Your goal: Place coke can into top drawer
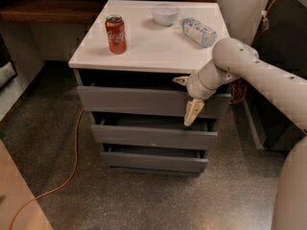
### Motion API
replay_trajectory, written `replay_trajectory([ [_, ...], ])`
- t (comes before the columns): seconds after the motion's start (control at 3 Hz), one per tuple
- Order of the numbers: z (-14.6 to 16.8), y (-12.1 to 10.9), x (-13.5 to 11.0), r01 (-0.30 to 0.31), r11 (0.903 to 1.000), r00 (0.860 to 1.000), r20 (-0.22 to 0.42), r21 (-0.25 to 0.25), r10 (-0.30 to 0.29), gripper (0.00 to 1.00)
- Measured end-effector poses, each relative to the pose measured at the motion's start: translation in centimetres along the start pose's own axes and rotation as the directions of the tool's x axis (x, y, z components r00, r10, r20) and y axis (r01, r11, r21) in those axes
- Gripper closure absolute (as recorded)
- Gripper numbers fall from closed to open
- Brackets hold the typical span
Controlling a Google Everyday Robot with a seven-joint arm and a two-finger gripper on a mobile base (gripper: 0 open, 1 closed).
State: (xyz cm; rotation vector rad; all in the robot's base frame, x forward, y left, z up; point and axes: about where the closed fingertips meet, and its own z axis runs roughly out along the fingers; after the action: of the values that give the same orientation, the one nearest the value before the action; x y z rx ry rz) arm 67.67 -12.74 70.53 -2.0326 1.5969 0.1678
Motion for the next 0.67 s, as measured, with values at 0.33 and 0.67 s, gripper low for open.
replay_trajectory([
  [0.33, 1.5, -0.6, -0.3, -0.008, 1.0000, 1.000, -0.012, 0.002, 0.008, 0.00],
  [0.67, 2.7, -1.2, -0.9, -0.029, 0.9995, 0.999, -0.032, 0.011, 0.030, 0.00],
])
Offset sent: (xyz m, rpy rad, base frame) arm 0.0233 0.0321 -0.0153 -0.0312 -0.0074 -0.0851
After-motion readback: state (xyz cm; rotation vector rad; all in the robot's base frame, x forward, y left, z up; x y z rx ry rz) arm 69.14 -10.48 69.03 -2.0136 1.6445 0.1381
